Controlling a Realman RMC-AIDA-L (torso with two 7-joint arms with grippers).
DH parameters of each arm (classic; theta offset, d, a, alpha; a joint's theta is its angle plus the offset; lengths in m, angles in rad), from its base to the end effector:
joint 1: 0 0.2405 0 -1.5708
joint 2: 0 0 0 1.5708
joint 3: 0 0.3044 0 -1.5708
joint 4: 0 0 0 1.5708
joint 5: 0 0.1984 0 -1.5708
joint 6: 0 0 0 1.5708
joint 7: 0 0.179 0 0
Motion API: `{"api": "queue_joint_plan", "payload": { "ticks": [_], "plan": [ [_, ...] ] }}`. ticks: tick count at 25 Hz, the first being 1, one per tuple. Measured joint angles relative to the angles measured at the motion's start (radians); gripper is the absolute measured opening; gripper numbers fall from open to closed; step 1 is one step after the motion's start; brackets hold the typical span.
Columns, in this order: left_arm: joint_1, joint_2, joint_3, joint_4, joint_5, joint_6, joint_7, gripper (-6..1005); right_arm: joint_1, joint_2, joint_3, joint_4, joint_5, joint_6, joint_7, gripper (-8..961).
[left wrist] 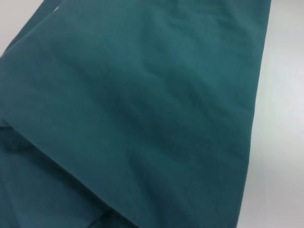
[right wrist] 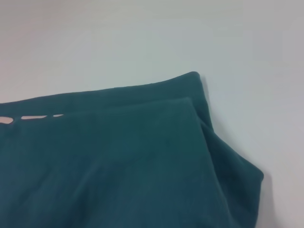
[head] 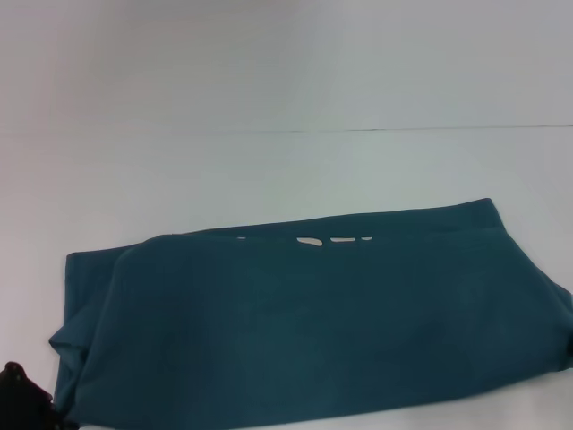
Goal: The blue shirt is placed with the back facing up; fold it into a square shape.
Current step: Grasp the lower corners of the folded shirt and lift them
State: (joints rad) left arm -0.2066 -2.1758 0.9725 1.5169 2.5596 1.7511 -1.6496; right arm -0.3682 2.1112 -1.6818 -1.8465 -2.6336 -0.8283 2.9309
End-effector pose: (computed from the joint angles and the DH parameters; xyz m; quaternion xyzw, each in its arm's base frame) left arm -0.3376 0.2600 -0.0138 -0.9659 -0.1822 0.1370 0.1229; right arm 0.3327 0.2249 -0.0153 -0.7291 0.5218 0.0318 0.4416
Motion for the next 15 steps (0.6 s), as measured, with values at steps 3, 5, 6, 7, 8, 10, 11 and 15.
{"api": "queue_joint_plan", "payload": {
  "ticks": [3, 5, 6, 7, 8, 10, 11, 15],
  "plan": [
    [0.000, -0.001, 0.002, -0.004, -0.006, -0.002, 0.000, 43, 0.023, -0.003, -0.002, 0.005, 0.000, -0.008, 0.001, 22],
    [-0.004, -0.001, 0.006, -0.006, -0.006, -0.003, -0.001, 44, 0.038, -0.004, -0.002, 0.007, 0.001, -0.021, 0.006, 22],
    [-0.005, -0.001, 0.008, -0.007, -0.007, -0.004, -0.001, 44, 0.046, -0.006, -0.001, 0.007, 0.003, -0.032, 0.009, 22],
    [-0.006, -0.001, 0.007, -0.007, -0.008, -0.008, -0.001, 44, 0.053, -0.007, 0.000, 0.007, 0.004, -0.044, 0.011, 22],
    [-0.007, -0.001, 0.008, -0.007, -0.010, -0.011, -0.001, 44, 0.066, -0.009, 0.002, 0.008, 0.005, -0.067, 0.012, 22],
    [-0.007, -0.001, 0.008, -0.007, -0.014, -0.015, -0.001, 44, 0.093, -0.010, 0.005, 0.014, 0.003, -0.111, 0.013, 22],
    [-0.007, -0.001, 0.008, -0.007, -0.015, -0.016, -0.001, 43, 0.102, -0.010, 0.008, 0.016, 0.001, -0.124, 0.014, 22],
    [-0.008, -0.001, 0.007, -0.008, -0.016, -0.018, -0.005, 43, 0.122, -0.011, 0.030, 0.023, -0.002, -0.150, 0.038, 22]
  ]
}}
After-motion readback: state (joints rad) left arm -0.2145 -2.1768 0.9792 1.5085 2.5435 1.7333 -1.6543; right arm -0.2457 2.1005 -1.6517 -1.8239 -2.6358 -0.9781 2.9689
